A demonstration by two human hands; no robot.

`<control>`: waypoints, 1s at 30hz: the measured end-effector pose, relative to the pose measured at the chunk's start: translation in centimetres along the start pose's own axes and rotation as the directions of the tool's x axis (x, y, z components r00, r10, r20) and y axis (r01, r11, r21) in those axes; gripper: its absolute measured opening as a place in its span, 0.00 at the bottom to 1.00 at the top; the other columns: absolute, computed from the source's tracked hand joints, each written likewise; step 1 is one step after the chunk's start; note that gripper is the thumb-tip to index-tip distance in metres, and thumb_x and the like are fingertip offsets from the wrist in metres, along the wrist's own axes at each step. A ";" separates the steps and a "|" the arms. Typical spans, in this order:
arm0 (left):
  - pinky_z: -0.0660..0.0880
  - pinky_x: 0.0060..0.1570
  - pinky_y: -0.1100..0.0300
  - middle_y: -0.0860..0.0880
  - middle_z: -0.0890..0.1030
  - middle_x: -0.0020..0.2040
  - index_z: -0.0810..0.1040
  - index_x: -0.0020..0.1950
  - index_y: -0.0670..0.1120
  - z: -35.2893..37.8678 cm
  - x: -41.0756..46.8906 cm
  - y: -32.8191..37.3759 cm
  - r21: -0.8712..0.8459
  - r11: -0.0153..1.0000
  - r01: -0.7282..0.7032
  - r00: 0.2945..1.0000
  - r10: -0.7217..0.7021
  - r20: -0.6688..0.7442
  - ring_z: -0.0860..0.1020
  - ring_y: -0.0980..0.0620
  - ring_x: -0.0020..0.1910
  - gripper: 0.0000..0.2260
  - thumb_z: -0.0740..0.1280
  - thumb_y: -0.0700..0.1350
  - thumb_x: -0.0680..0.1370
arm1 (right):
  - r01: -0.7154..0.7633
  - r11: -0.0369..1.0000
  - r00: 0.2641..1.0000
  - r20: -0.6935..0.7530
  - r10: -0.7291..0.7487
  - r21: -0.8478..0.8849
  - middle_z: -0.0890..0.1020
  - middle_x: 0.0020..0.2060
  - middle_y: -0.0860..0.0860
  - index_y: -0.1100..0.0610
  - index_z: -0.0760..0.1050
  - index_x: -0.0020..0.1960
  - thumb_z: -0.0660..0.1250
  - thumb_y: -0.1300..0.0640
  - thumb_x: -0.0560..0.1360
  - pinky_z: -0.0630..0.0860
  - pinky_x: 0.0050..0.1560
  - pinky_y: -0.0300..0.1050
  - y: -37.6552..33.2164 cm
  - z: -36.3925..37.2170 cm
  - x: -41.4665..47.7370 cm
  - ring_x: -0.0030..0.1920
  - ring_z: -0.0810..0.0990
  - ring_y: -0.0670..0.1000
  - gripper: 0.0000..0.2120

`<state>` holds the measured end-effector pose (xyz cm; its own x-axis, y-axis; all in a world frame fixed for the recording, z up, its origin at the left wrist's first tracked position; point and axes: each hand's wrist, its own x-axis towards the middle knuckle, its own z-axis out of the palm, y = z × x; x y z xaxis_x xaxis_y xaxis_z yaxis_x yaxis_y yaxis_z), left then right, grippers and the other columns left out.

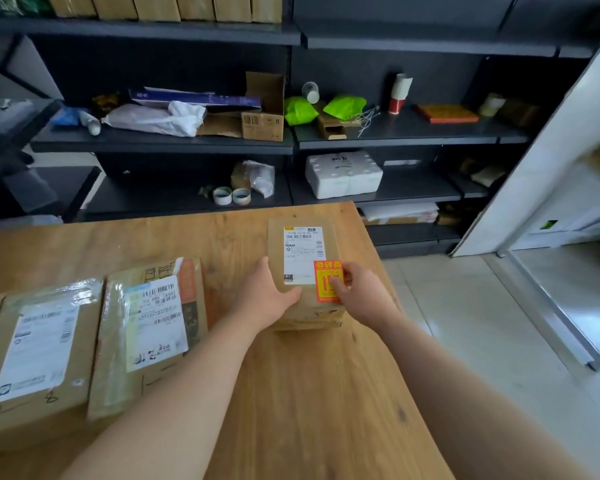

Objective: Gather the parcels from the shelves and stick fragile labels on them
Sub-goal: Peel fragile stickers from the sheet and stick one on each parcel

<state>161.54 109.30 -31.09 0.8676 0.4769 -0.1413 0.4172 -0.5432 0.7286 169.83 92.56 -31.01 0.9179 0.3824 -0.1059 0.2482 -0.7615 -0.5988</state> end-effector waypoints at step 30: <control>0.67 0.64 0.54 0.47 0.69 0.69 0.54 0.76 0.44 -13.3 -16.8 -11.4 0.668 0.737 0.106 0.994 -0.053 -0.099 0.66 0.47 0.66 0.44 0.63 0.68 0.70 | 0.569 0.751 0.819 0.315 -0.480 -0.336 0.75 0.61 0.54 0.57 0.62 0.69 0.60 0.40 0.74 0.69 0.64 0.52 -13.8 8.9 -11.6 0.61 0.73 0.56 0.30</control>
<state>138.63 116.67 -28.07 0.8129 0.5713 -0.1128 0.5803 -0.8110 0.0742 152.98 103.26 -28.64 0.5351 0.8434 -0.0496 0.8125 -0.5298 -0.2433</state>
